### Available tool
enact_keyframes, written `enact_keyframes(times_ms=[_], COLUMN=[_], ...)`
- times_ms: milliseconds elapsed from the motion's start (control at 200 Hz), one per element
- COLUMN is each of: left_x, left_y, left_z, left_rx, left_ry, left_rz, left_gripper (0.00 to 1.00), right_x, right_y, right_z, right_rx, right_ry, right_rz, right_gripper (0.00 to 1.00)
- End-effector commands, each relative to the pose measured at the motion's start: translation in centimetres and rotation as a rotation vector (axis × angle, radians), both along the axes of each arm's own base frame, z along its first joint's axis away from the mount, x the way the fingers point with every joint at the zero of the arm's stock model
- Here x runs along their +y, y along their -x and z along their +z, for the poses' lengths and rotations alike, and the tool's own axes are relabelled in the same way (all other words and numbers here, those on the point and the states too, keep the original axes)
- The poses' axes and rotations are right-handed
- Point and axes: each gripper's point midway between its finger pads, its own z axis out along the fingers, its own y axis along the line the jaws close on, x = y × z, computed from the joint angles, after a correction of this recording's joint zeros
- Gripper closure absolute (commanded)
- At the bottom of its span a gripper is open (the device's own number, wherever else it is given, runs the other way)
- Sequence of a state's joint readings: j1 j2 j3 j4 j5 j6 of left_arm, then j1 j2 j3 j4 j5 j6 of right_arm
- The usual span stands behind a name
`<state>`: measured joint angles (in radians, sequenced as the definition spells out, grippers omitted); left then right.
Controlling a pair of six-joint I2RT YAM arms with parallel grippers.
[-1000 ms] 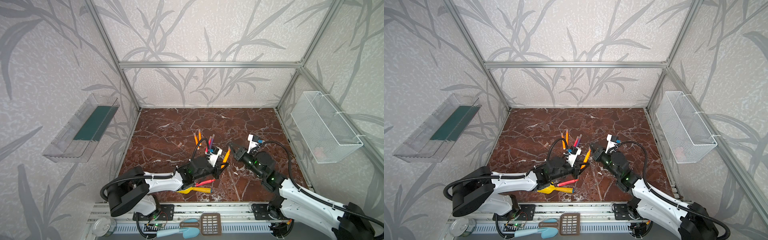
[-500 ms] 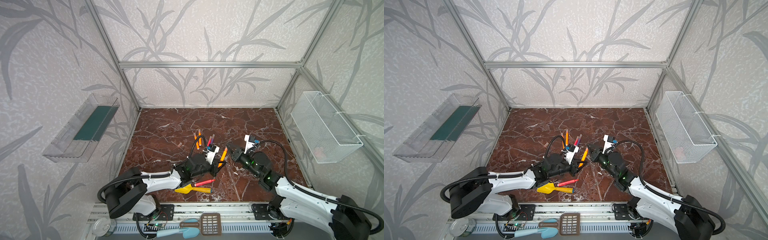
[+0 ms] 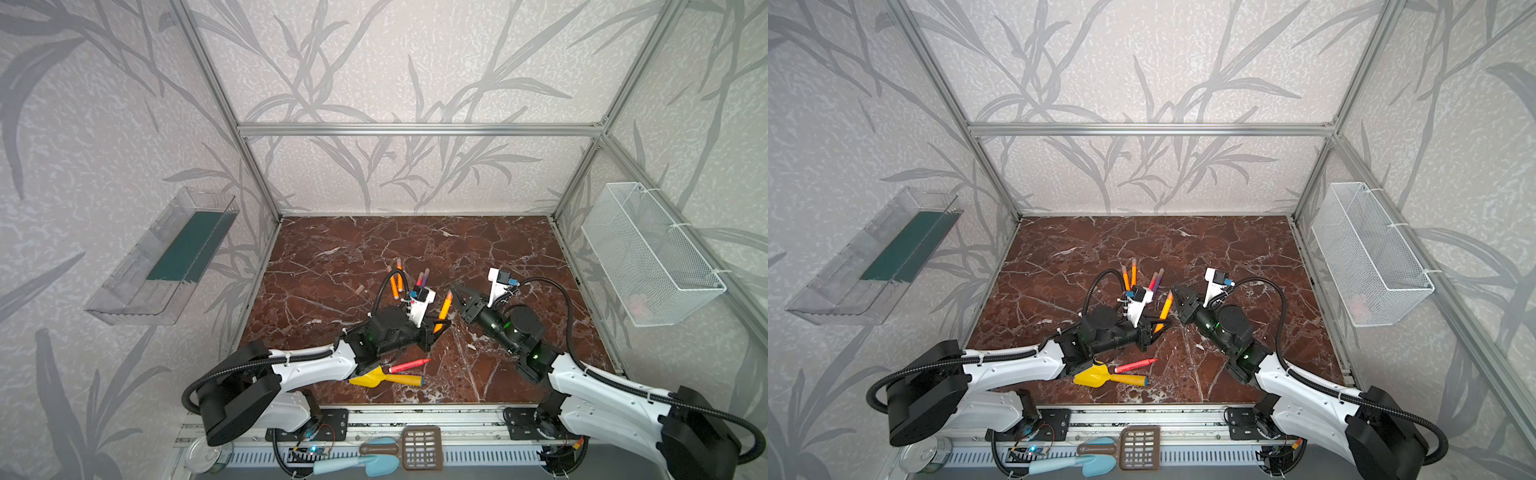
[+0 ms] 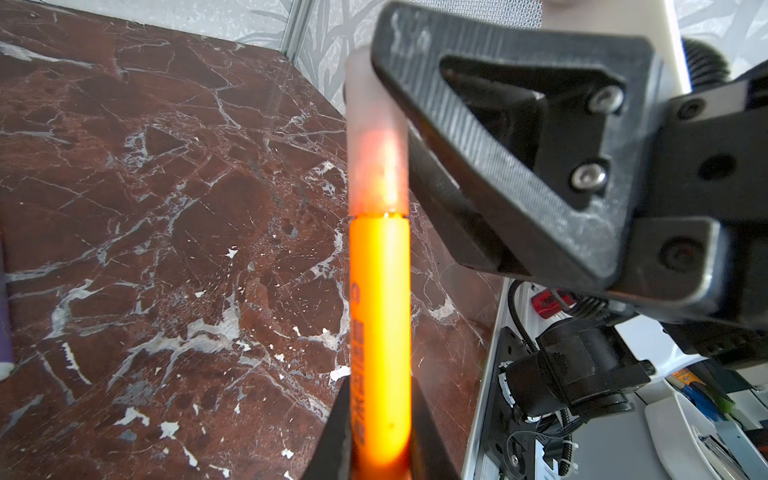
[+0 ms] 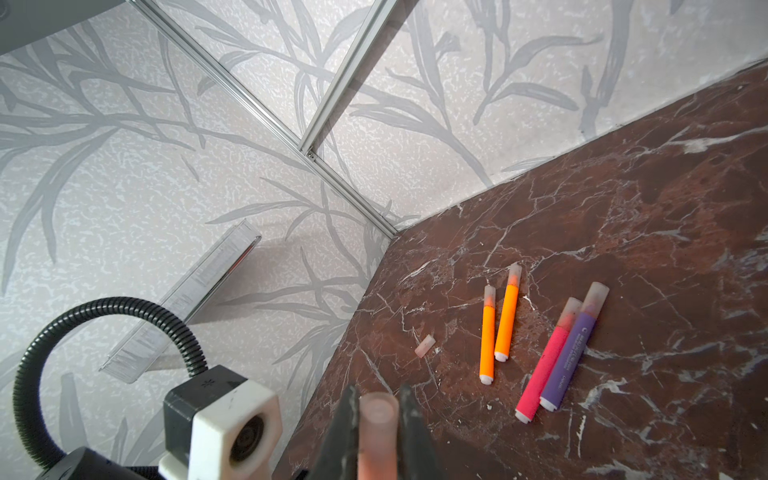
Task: Insert the pens into the pen caps
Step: 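Push the pink cap down onto the orange marker tip with the right gripper, then open the right gripper off the cap and draw it back from the marker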
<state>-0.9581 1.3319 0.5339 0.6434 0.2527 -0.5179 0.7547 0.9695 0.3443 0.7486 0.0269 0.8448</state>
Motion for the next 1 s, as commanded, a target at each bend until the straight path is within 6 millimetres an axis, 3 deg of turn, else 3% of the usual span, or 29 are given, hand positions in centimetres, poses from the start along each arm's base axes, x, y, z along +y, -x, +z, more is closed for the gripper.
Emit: enact_keyframes(times_ms=[0,225,425,585,720,995], left_x=[-0.3,0.3,0.5,0.4,0.3,0.5], left_y=[-0.2,-0.1,0.3,1.3,1.9,2.1], left_z=[4.4,2.7,0.4,-0.3,-0.5,-1.3], left_rx=[-0.114,-0.138,-0.186,-0.218,-0.24,-0.249], left_ry=[0.116,0.045,-0.073,-0.121,-0.145,-0.177], left_rz=[-0.003,0.008,0.019,0.001,-0.01,-0.002], left_gripper=[1.0,1.0,1.0,1.0,1.0,1.0], right_x=[1.2,-0.8,-2.0,-2.8,-1.5,0.5], right_y=[2.1,2.6,3.3,2.4,1.8,1.2], right_z=[-2.2,-0.6,1.8,1.7,1.4,2.1], right_rx=[0.046,-0.001,-0.072,-0.037,-0.01,0.001], right_ry=[0.067,0.086,0.082,0.093,0.105,0.11], right_rz=[0.108,0.046,0.019,-0.041,-0.01,0.052], right_gripper=[0.7,0.41,0.31,0.28,0.29,0.5])
